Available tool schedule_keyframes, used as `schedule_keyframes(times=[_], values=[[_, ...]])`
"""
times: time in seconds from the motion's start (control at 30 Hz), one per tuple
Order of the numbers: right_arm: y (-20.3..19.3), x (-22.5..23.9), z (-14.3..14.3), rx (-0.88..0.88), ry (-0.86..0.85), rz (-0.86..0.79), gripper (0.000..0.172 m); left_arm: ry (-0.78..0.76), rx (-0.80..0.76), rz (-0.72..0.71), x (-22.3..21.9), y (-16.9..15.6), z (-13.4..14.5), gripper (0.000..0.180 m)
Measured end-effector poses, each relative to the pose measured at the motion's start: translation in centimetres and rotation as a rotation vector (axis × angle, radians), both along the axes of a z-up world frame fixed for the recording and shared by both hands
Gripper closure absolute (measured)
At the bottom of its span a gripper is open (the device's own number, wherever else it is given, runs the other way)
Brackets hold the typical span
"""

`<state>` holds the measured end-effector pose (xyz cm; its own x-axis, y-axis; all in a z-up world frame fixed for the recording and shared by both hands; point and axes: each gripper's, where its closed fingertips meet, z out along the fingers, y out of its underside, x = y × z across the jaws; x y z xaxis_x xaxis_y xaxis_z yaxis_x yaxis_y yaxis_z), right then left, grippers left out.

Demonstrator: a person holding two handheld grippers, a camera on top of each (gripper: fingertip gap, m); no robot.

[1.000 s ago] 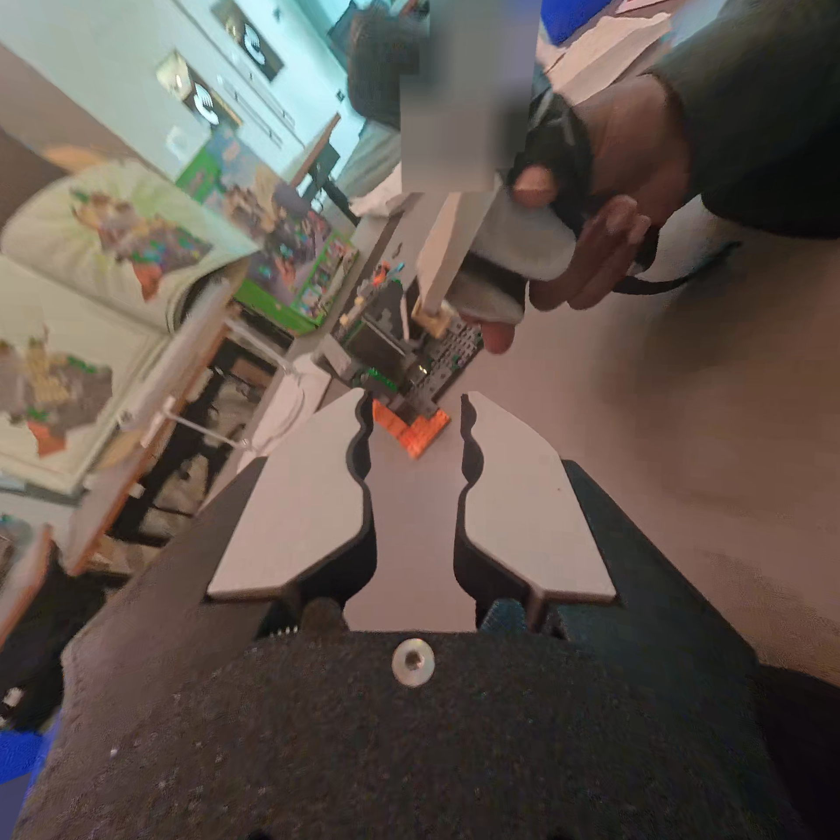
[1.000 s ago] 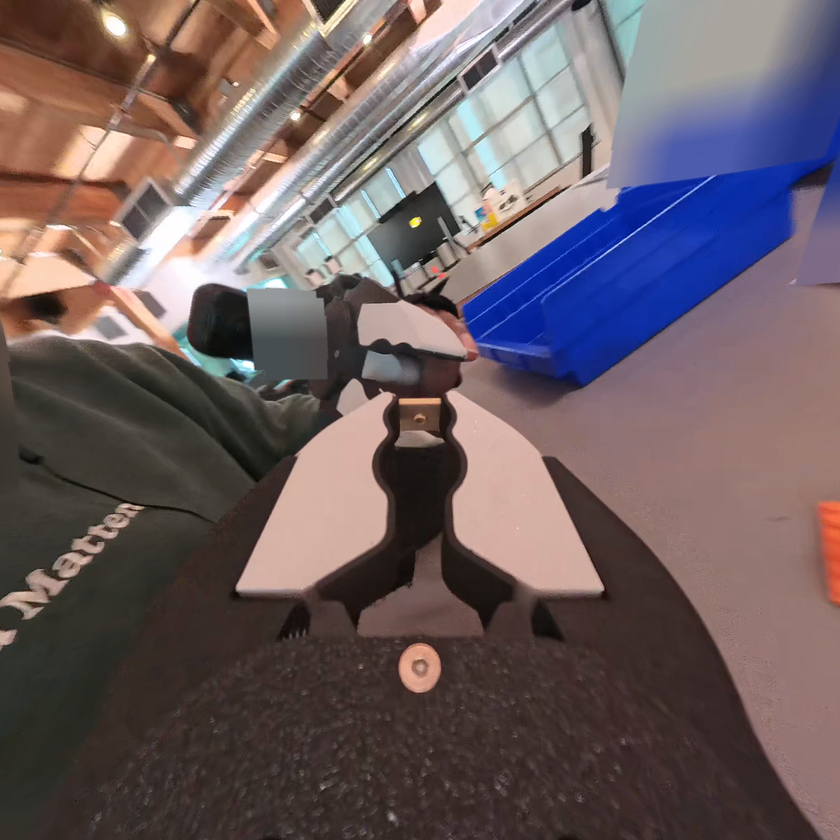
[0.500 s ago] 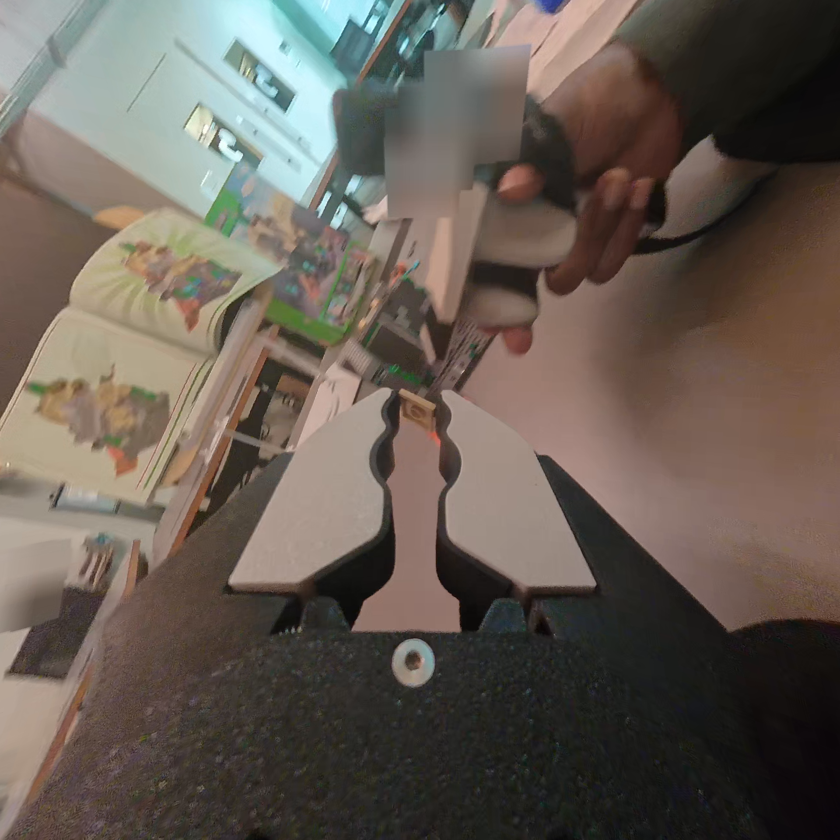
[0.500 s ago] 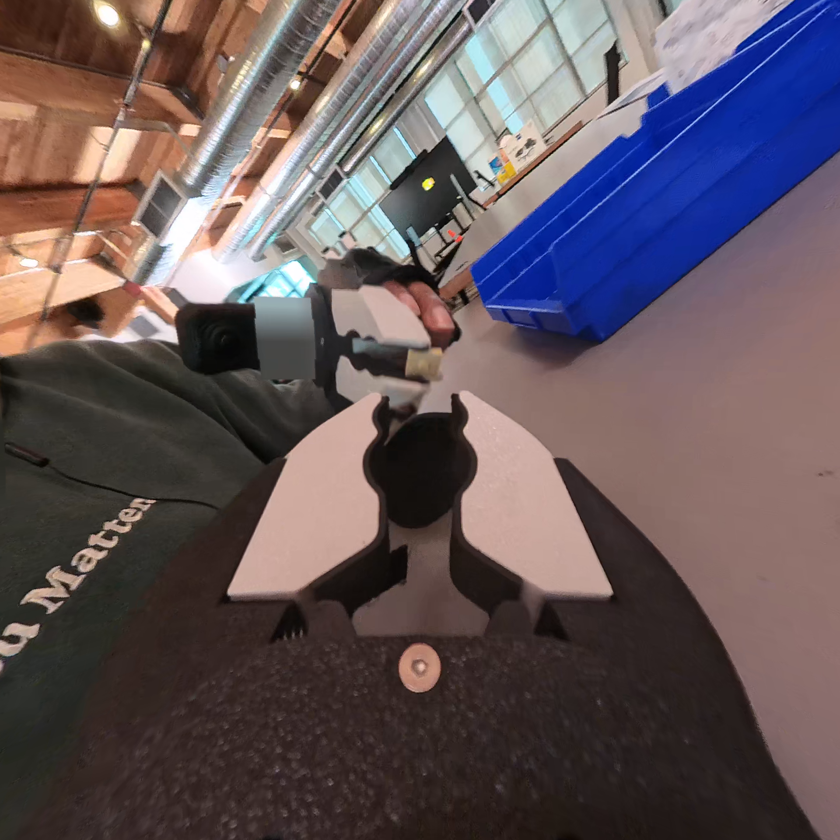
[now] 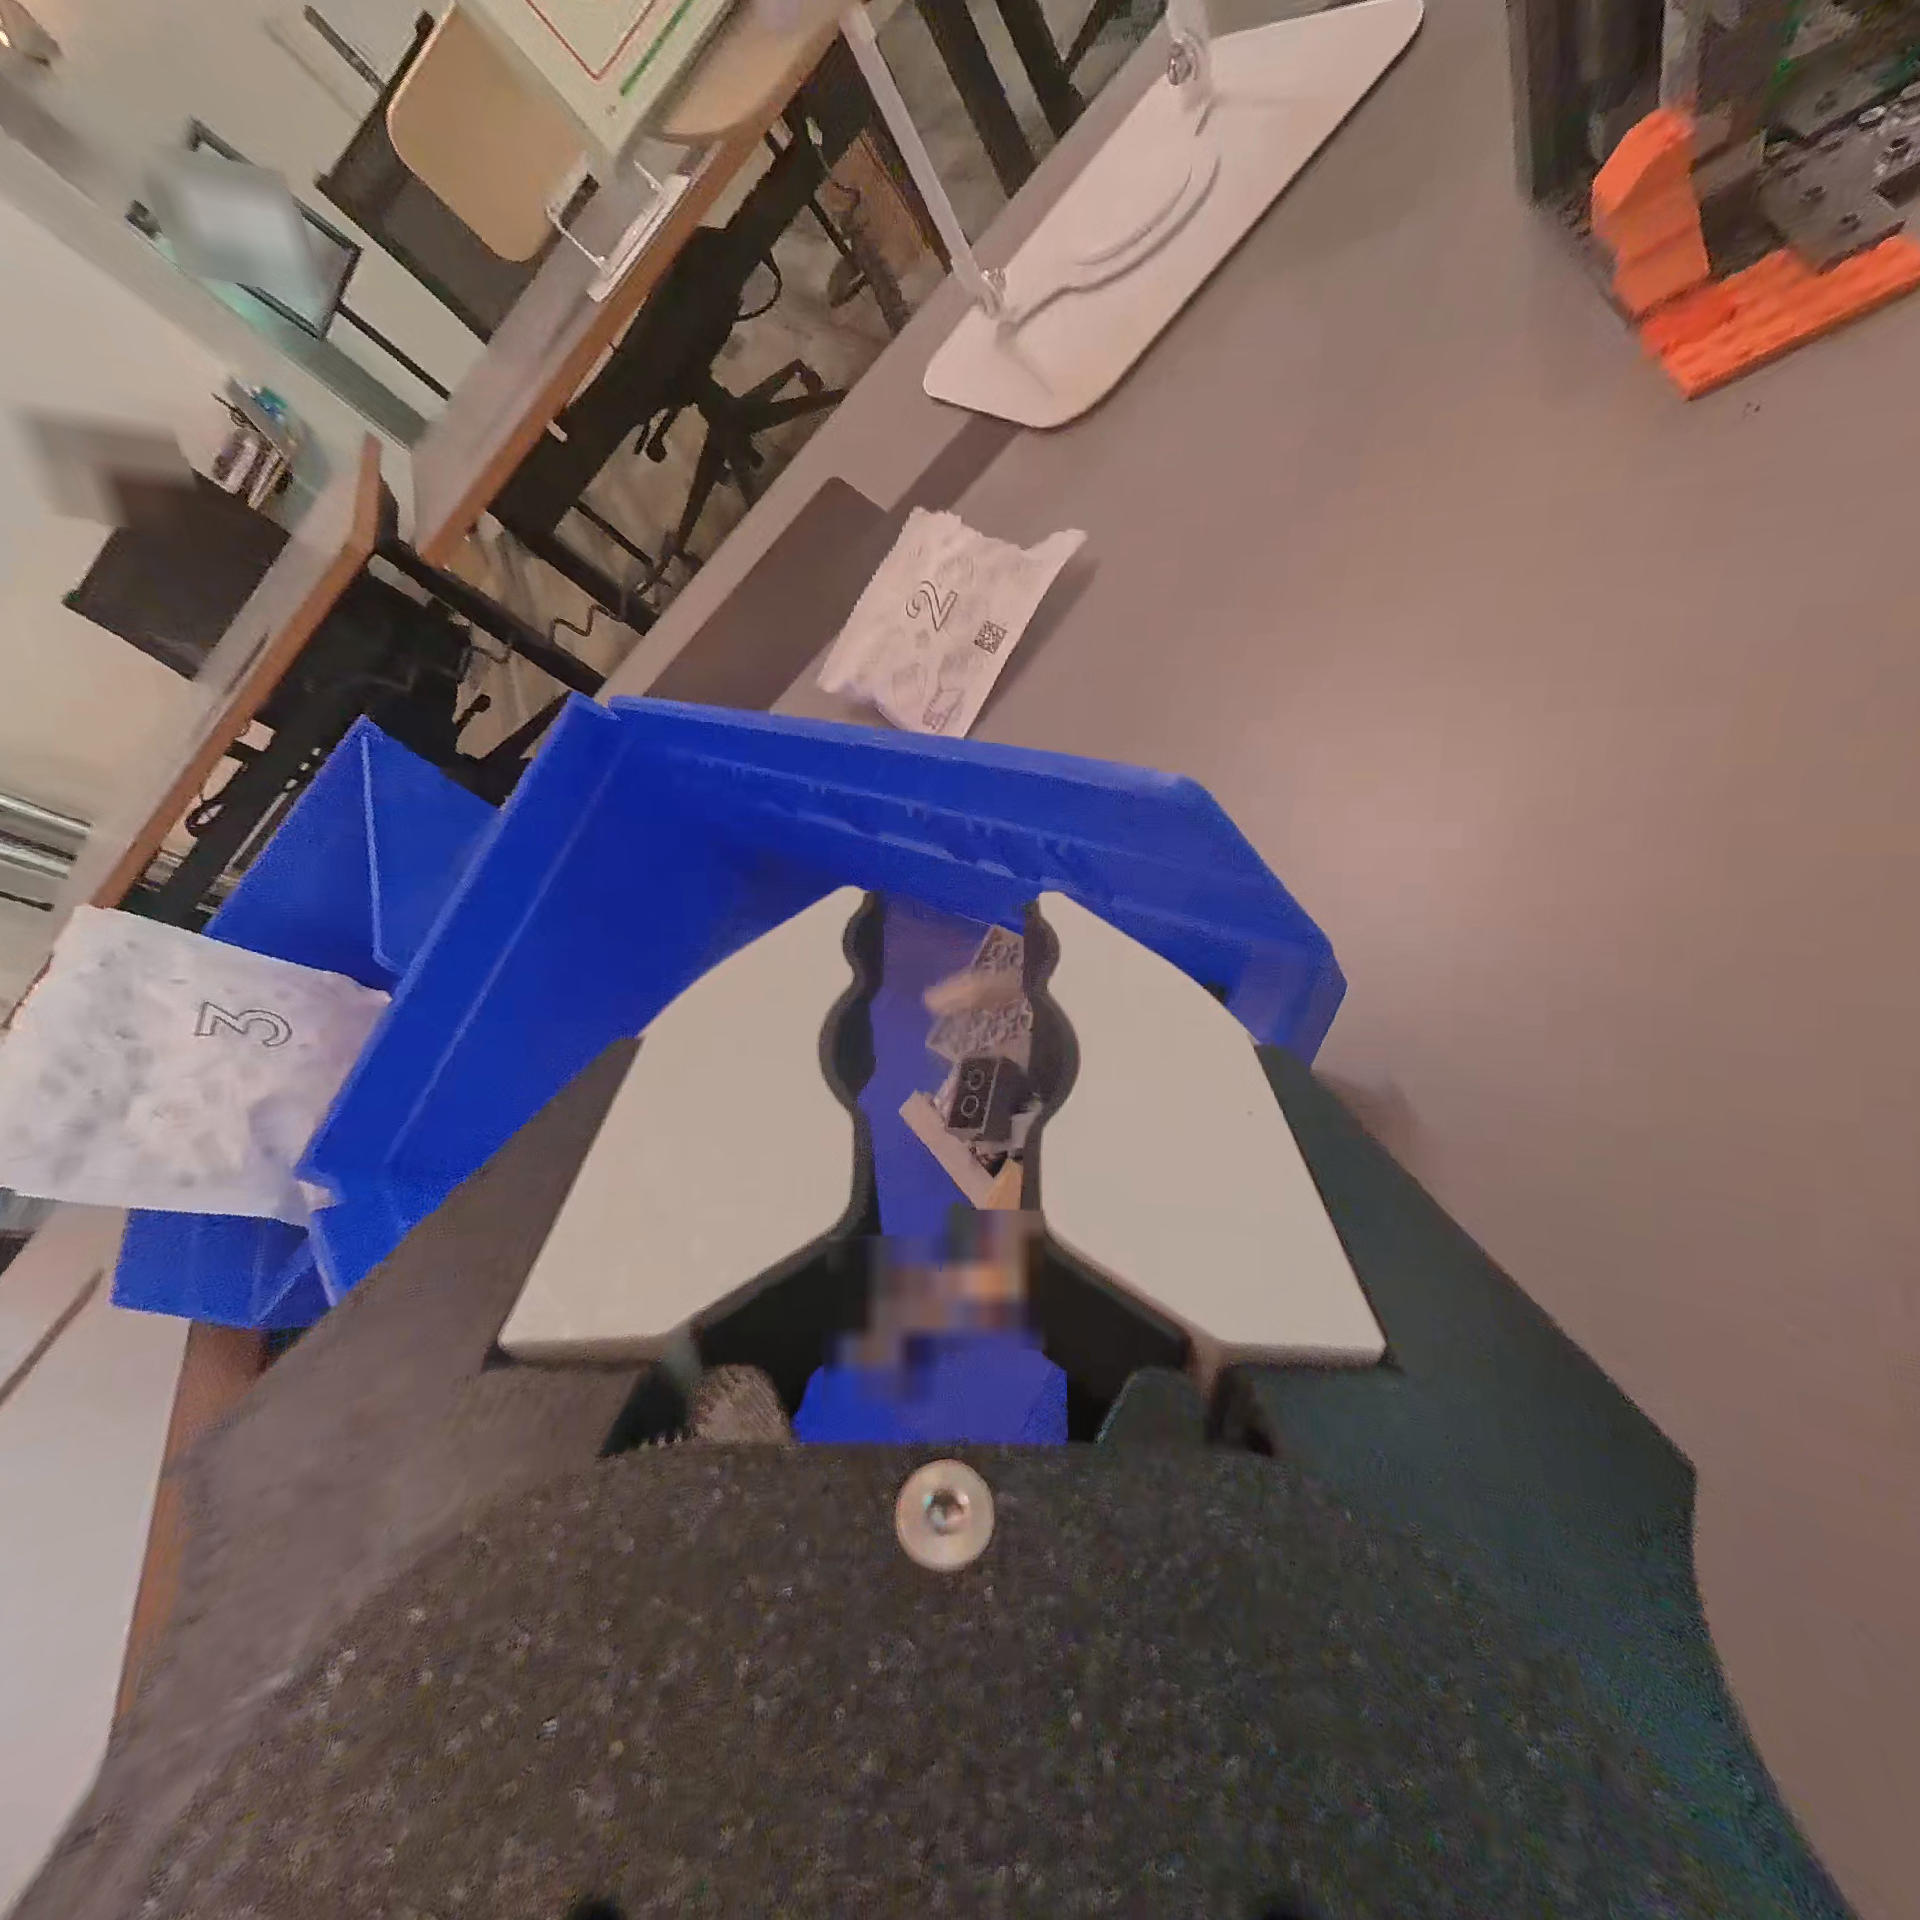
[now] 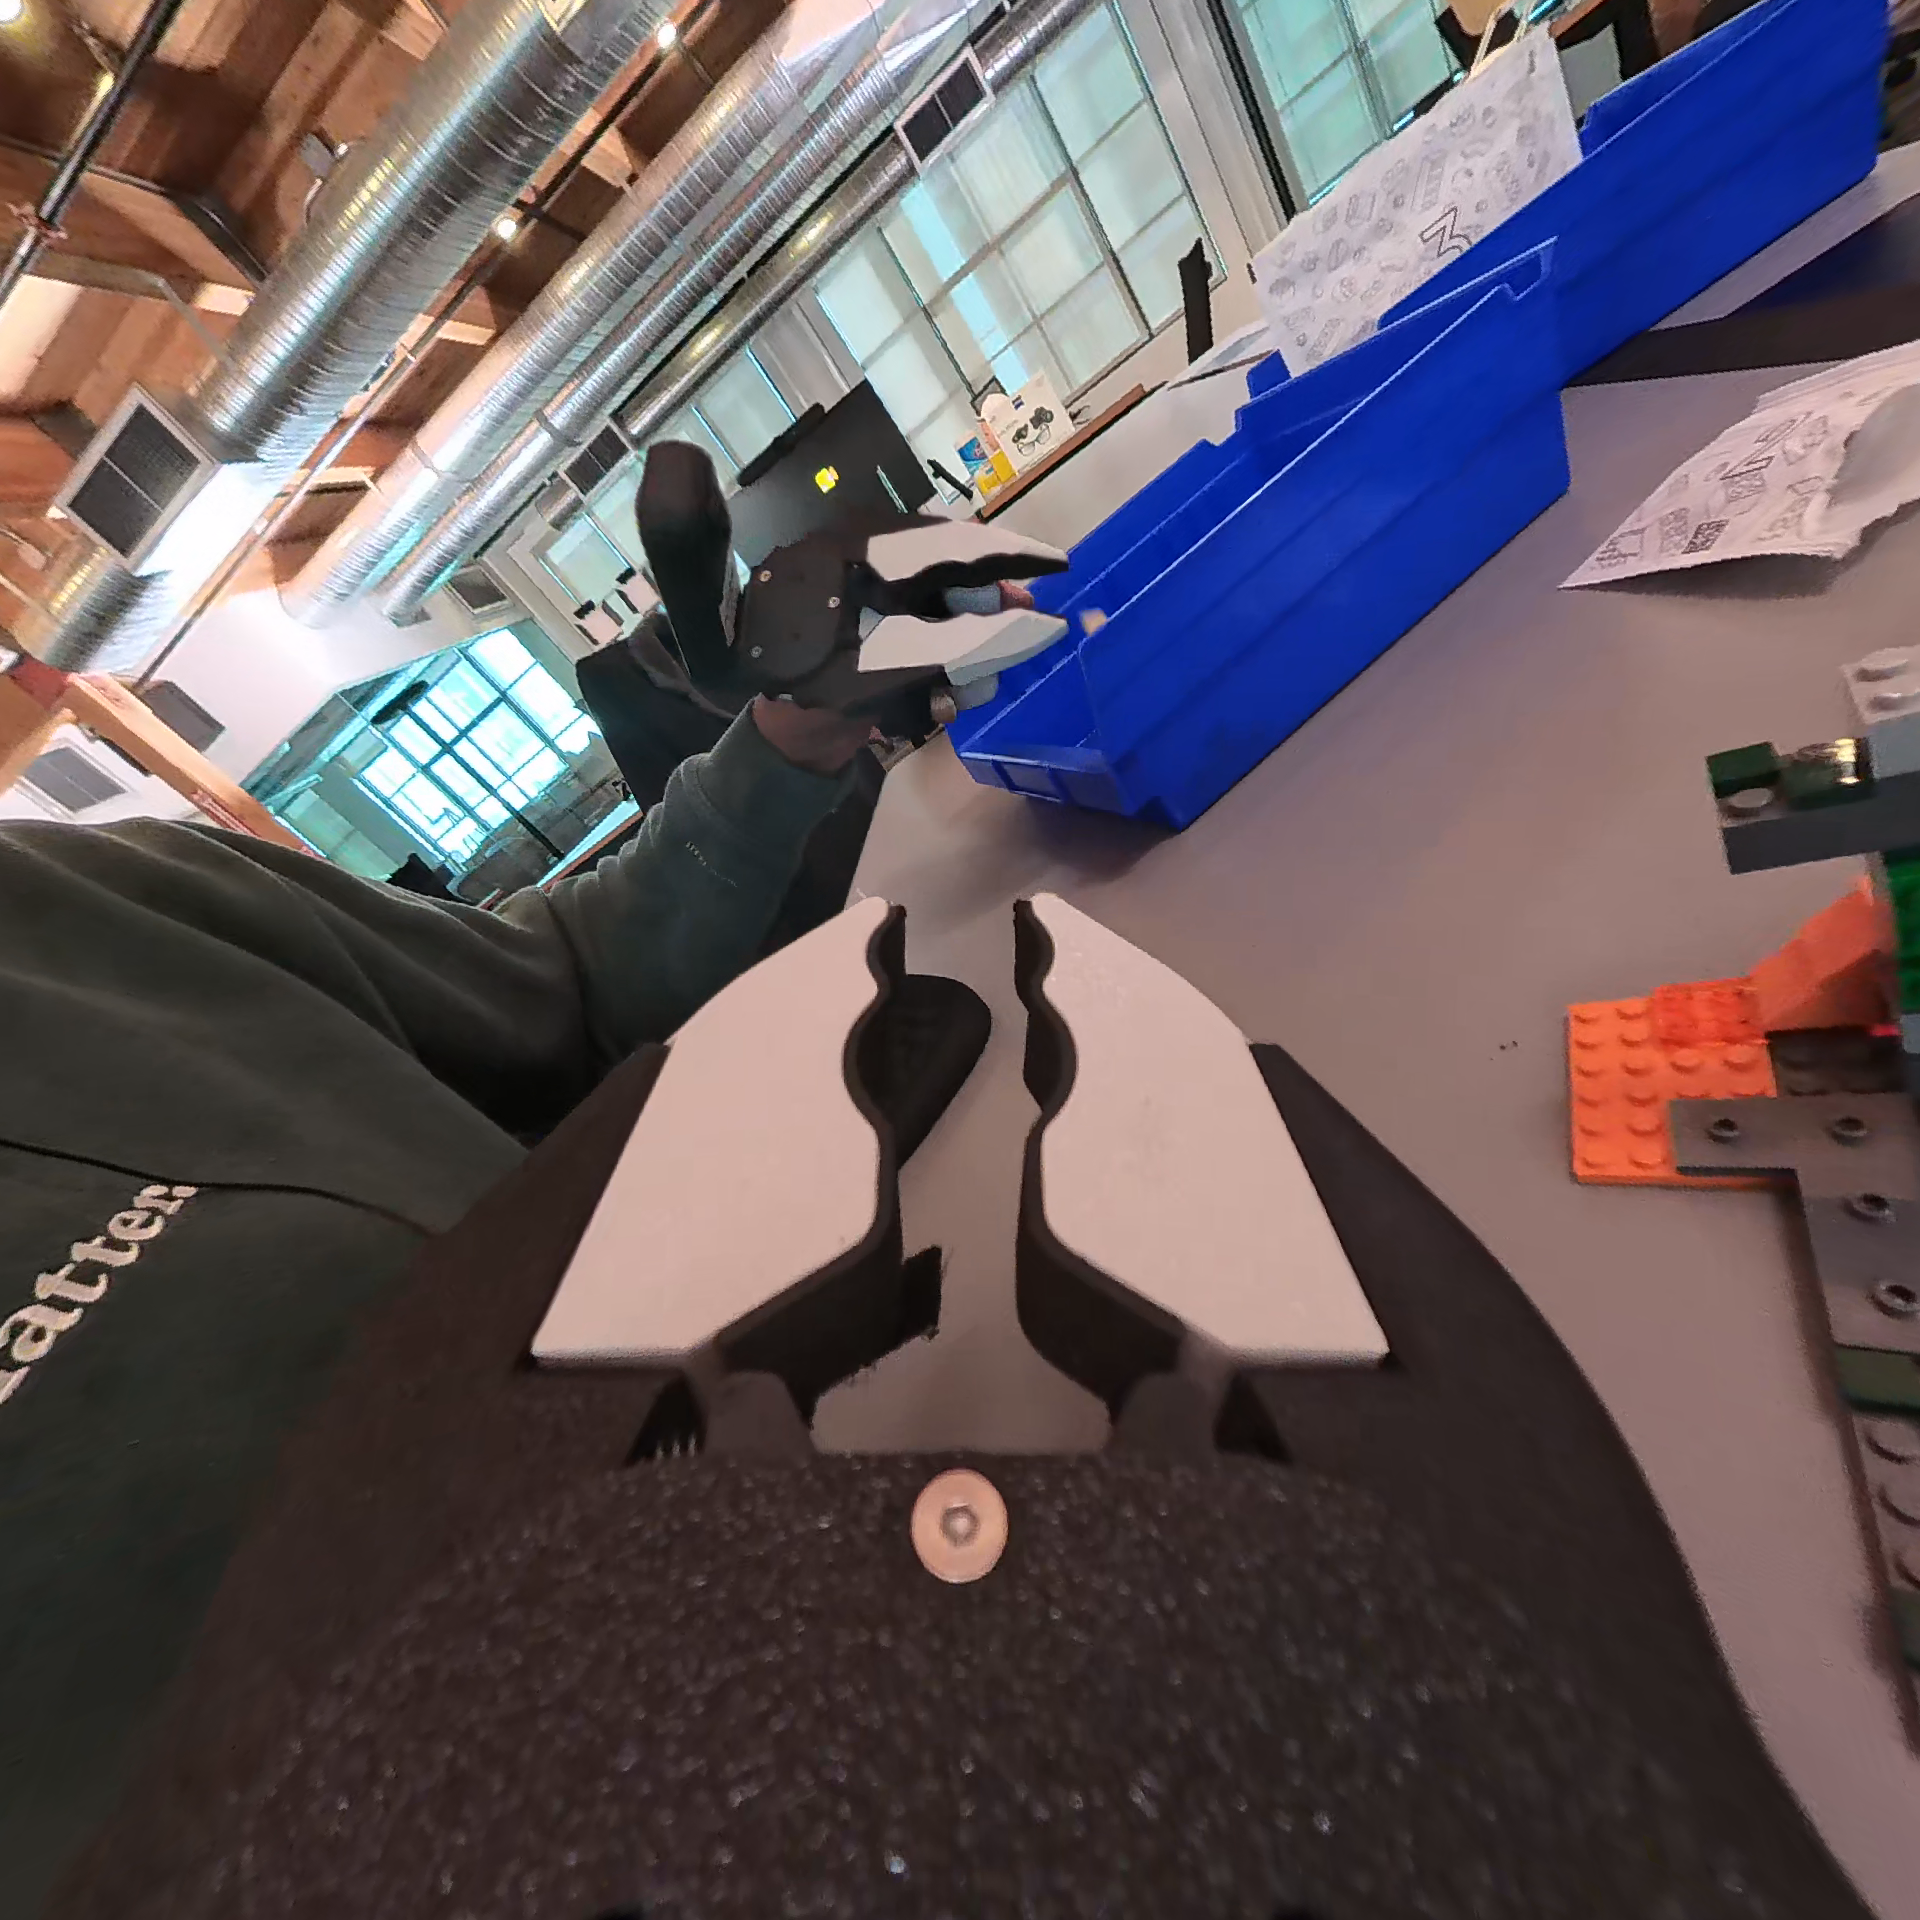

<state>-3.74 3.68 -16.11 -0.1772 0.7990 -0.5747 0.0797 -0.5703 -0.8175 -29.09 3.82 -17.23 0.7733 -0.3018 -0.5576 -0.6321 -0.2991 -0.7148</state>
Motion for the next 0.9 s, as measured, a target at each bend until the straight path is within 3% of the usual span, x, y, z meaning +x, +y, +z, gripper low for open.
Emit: schedule_keyframes(times=[0.27, 0.57, 0.8, 0.9], values=[[1.0, 0.4, -0.1, 0.009, -0.005, -0.039, 0.154, -0.034, 0.01, -0.055, 2.3, -0.1, 0.2, 0.156], [4.2, 1.6, -1.6, 0.179, -0.124, -0.214, 0.155, -0.276, 0.018, -0.283, 14.1, 2.0, 2.0, 0.161], [6.0, 2.1, -3.6, 0.342, -0.261, -0.317, 0.156, -0.485, -0.121, -0.308, 21.5, 7.5, -1.2, 0.154], [6.3, 2.1, -4.6, 0.451, -0.344, -0.346, 0.157, -0.493, -0.184, -0.254, 22.7, 9.8, -3.4, 0.149]])
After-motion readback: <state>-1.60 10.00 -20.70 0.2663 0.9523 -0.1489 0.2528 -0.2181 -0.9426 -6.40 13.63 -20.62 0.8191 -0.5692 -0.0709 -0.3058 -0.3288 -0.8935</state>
